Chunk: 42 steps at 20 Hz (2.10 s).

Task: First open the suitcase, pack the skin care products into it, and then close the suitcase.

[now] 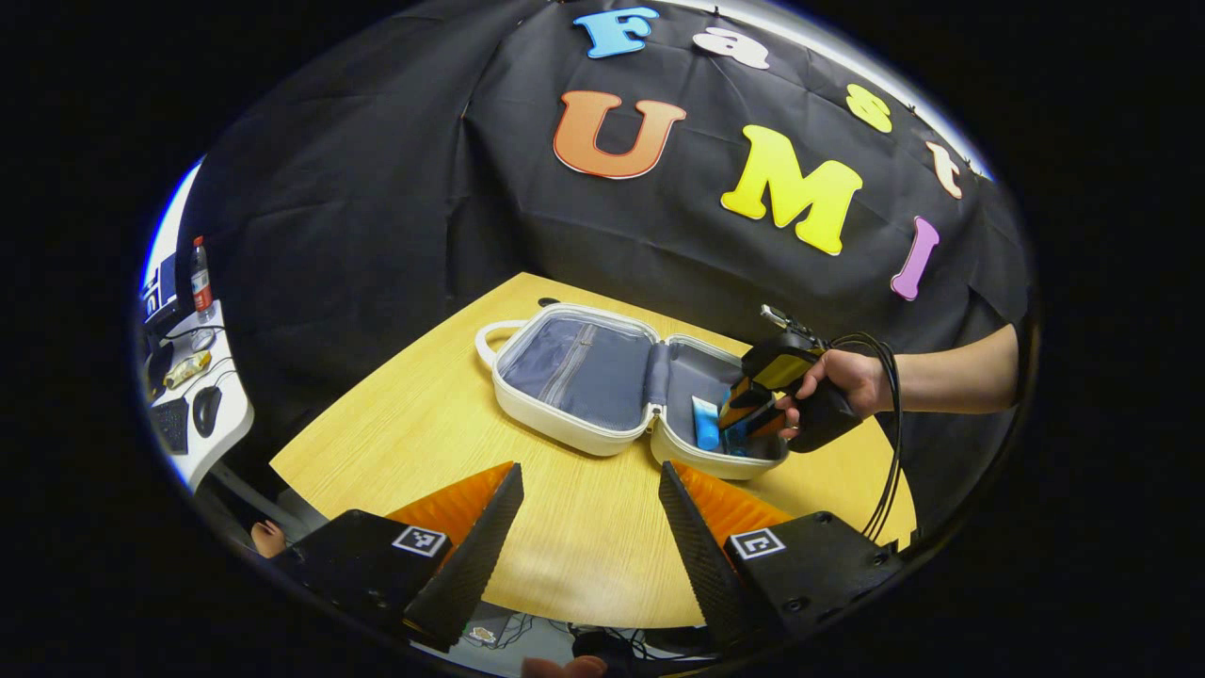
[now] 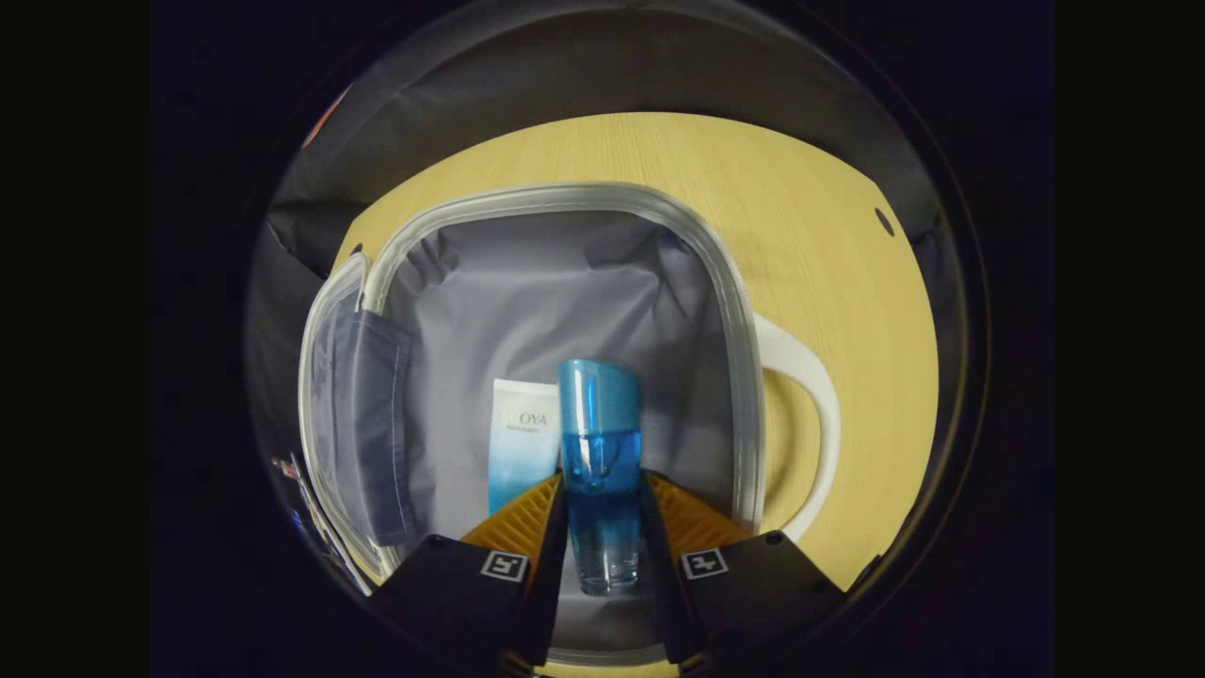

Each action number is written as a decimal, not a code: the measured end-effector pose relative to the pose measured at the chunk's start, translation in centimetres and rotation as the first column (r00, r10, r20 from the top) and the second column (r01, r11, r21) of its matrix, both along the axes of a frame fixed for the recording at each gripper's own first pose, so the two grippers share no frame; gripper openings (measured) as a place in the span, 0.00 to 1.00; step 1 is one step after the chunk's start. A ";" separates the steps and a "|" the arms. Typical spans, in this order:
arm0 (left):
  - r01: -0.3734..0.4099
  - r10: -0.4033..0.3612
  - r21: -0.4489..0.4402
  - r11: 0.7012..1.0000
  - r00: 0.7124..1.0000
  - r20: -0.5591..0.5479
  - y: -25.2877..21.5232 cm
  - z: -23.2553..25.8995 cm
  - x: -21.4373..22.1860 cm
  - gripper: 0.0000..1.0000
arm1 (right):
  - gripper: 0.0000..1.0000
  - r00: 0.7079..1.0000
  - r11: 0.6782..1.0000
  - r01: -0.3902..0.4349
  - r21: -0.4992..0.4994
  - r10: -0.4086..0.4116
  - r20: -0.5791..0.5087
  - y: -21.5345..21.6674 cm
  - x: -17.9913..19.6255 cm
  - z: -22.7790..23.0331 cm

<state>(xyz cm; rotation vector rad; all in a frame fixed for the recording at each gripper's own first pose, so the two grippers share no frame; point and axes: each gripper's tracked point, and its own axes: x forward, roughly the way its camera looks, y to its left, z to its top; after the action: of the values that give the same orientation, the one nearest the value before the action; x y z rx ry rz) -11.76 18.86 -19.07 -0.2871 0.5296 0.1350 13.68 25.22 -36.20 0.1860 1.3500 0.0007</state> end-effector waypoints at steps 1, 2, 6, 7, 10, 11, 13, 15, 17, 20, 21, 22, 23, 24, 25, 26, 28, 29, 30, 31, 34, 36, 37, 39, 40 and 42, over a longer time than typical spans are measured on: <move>0.002 -0.002 0.004 1.000 1.000 0.006 0.2 0.2 0.2 0.93 | 0.41 1.000 1.000 0.005 0.013 -0.005 0.008 0.2 -0.1 0.4; 0.000 -0.001 0.008 1.000 1.000 0.015 0.4 0.6 0.6 0.93 | 0.44 1.000 1.000 0.004 0.030 -0.005 0.018 0.4 -0.1 0.7; -0.023 0.019 0.052 0.998 0.997 0.079 2.6 2.2 1.8 0.93 | 0.67 0.997 0.998 -0.024 0.066 0.018 0.079 0.7 -1.5 4.1; -0.038 0.031 0.068 0.997 0.995 0.096 3.5 2.6 2.2 0.93 | 0.72 0.993 0.997 -0.044 0.070 0.035 0.113 0.6 -2.1 5.3; -0.059 0.044 0.102 0.993 0.989 0.144 5.9 3.1 3.7 0.93 | 0.81 0.968 0.990 -0.110 0.090 0.086 0.238 -0.5 -3.3 9.8; -0.070 0.052 0.104 0.992 0.985 0.163 6.9 3.2 4.3 0.93 | 0.75 0.949 0.987 -0.136 0.084 0.105 0.296 -1.1 -3.5 11.4; -0.087 0.069 0.082 0.993 0.977 0.203 9.0 2.6 5.8 0.93 | 0.75 0.876 0.975 -0.209 0.071 0.155 0.457 -1.9 -3.5 15.7; -0.110 0.103 0.020 0.994 0.973 0.207 11.2 1.0 7.1 0.93 | 0.80 0.778 0.956 -0.294 0.022 0.226 0.586 -2.6 -4.7 19.8; -0.138 0.144 -0.043 0.989 0.968 0.206 13.2 -0.7 8.6 0.93 | 0.80 0.667 0.947 -0.317 -0.045 0.257 0.699 -4.0 -5.5 24.1; -0.143 0.165 -0.120 0.983 0.964 0.207 15.2 -2.8 11.0 0.93 | 0.80 0.529 0.953 -0.275 -0.127 0.260 0.808 -6.8 -6.9 29.8; -0.134 0.164 -0.151 0.979 0.964 0.208 15.7 -3.4 11.9 0.93 | 0.80 0.496 0.959 -0.251 -0.133 0.245 0.833 -7.6 -7.3 31.5; -0.118 0.157 -0.188 0.975 0.966 0.208 16.0 -4.0 12.8 0.93 | 0.80 0.461 0.962 -0.229 -0.150 0.243 0.854 -8.4 -7.3 32.7; -0.101 0.152 -0.227 0.968 0.965 0.216 16.2 -4.3 13.5 0.93 | 0.80 0.433 0.960 -0.217 -0.179 0.258 0.863 -9.1 -7.5 33.6; -0.090 0.153 -0.276 0.957 0.965 0.215 16.7 -5.1 14.9 0.93 | 0.80 0.411 0.955 -0.214 -0.206 0.279 0.868 -9.6 -8.1 34.3; -0.080 0.154 -0.333 0.939 0.967 0.203 17.0 -5.8 16.0 0.93 | 0.80 0.398 0.949 -0.216 -0.230 0.301 0.867 -9.6 -8.6 34.8; -0.082 0.167 -0.382 0.921 0.967 0.194 17.3 -6.8 17.2 0.93 | 0.80 0.386 0.940 -0.225 -0.258 0.329 0.862 -9.4 -9.1 35.0; -0.110 0.197 -0.441 0.891 0.968 0.156 18.4 -8.9 19.1 0.93 | 0.80 0.360 0.913 -0.243 -0.328 0.399 0.843 -9.0 -9.7 35.0; -0.120 0.208 -0.471 0.874 0.968 0.140 18.7 -9.7 19.8 0.93 | 0.75 0.353 0.904 -0.253 -0.344 0.418 0.837 -8.5 -10.0 35.1; -0.122 0.209 -0.500 0.857 0.970 0.122 18.6 -10.3 20.4 0.93 | 0.78 0.348 0.903 -0.261 -0.342 0.418 0.839 -7.9 -10.2 35.4; -0.117 0.204 -0.520 0.846 0.972 0.114 18.5 -10.6 20.9 0.92 | 0.78 0.344 0.906 -0.261 -0.332 0.409 0.845 -7.6 -10.3 35.9; -0.135 0.214 -0.554 0.822 0.973 0.081 18.5 -12.0 22.8 0.88 | 0.78 0.351 0.923 -0.238 -0.301 0.371 0.860 -8.1 -9.9 37.2; -0.183 0.232 -0.558 0.809 0.973 0.018 18.9 -13.5 23.7 0.81 | 0.78 0.371 0.941 -0.210 -0.267 0.329 0.869 -8.8 -9.4 37.9; -0.203 0.240 -0.553 0.808 0.971 -0.004 19.0 -14.0 24.0 0.75 | 0.78 0.381 0.950 -0.194 -0.244 0.302 0.874 -9.2 -9.3 38.3; -0.192 0.224 -0.561 0.805 0.975 -0.012 18.6 -14.1 24.8 0.64 | 0.77 0.393 0.962 -0.154 -0.225 0.268 0.880 -10.6 -8.8 38.7; -0.194 0.213 -0.563 0.804 0.977 -0.032 18.3 -14.5 25.0 0.58 | 0.78 0.400 0.965 -0.137 -0.222 0.259 0.879 -11.3 -8.8 38.8; -0.177 0.176 -0.601 0.779 0.982 -0.062 17.1 -14.8 25.6 0.41 | 0.77 0.409 0.971 -0.110 -0.210 0.237 0.881 -12.3 -9.1 38.9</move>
<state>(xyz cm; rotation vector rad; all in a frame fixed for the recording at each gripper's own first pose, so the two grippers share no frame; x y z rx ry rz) 13.83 35.97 -33.87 -0.9729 0.5375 0.1454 4.59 12.92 2.72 -0.0786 0.2342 0.1794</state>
